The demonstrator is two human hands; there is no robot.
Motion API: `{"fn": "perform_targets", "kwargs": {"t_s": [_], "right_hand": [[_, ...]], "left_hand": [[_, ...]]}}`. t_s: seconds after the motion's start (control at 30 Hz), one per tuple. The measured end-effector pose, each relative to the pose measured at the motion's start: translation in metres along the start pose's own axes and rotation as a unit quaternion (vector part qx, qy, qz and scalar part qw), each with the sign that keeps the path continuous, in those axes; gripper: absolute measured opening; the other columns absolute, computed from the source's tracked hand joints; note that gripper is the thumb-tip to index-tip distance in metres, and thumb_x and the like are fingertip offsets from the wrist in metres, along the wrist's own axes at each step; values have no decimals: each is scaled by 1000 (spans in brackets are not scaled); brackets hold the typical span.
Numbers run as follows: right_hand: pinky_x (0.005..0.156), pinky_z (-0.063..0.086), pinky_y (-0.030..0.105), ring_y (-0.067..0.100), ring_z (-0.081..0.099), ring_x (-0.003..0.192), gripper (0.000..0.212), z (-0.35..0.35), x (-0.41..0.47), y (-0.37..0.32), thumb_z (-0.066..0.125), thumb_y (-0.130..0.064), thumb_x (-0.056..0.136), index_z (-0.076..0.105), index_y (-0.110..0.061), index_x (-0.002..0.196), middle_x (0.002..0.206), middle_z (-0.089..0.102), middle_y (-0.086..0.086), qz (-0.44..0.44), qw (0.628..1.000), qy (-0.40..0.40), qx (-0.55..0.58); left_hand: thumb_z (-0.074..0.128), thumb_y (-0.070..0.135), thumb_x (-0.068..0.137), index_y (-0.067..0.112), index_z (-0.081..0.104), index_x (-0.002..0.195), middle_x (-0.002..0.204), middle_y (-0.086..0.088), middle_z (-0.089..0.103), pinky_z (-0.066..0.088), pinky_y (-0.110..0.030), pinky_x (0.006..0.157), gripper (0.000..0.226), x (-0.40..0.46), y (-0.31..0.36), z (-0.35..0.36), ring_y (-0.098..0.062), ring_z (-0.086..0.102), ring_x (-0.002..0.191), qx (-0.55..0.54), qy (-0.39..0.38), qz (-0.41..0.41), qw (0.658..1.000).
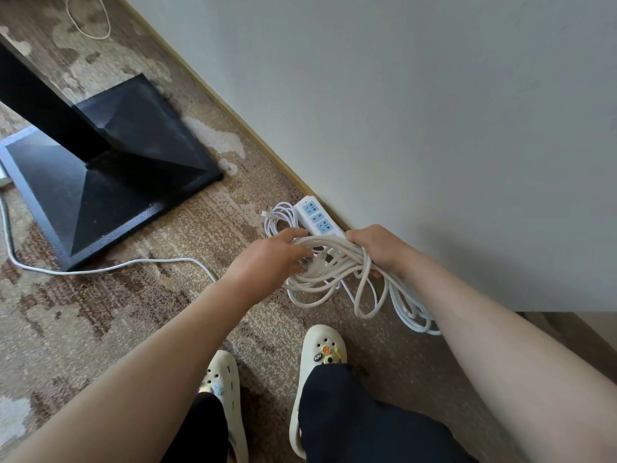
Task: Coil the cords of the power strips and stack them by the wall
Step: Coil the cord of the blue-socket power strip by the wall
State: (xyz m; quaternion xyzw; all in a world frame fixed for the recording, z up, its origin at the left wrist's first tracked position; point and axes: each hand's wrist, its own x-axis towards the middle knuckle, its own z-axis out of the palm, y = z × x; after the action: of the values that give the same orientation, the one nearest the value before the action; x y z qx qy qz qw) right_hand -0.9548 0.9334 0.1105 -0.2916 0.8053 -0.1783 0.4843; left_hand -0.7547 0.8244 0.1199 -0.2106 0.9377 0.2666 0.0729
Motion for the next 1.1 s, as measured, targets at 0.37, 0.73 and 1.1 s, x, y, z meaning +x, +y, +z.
{"fn": "perform_targets", "kwargs": {"t_s": [0.37, 0.73, 1.1], "right_hand": [[69, 29, 42, 27, 34, 72, 20, 0, -5, 0, 40, -14, 98, 51, -15, 82, 77, 40, 15, -43, 999, -11, 5], [63, 26, 37, 21, 30, 66, 33, 7, 5, 7, 39, -27, 99, 38, -17, 68, 67, 35, 8, -36, 999, 22, -19], [72, 42, 39, 17, 56, 72, 46, 14, 8, 16, 35, -61, 94, 60, -27, 76, 76, 61, -8, -88, 994, 54, -37]], "left_hand": [[56, 26, 93, 17, 61, 114, 136, 7, 46, 53, -33, 77, 23, -2, 10, 3, -17, 61, 91, -25, 0, -18, 1000], [53, 32, 97, 17, 63, 109, 153, 1, 31, 43, -43, 98, 22, -2, 11, 7, -23, 27, 138, 13, 65, -10, 998], [43, 28, 100, 24, 52, 102, 96, 6, 52, 51, -40, 75, 10, 3, 16, 11, -15, 54, 83, -166, 113, -98, 975]]}}
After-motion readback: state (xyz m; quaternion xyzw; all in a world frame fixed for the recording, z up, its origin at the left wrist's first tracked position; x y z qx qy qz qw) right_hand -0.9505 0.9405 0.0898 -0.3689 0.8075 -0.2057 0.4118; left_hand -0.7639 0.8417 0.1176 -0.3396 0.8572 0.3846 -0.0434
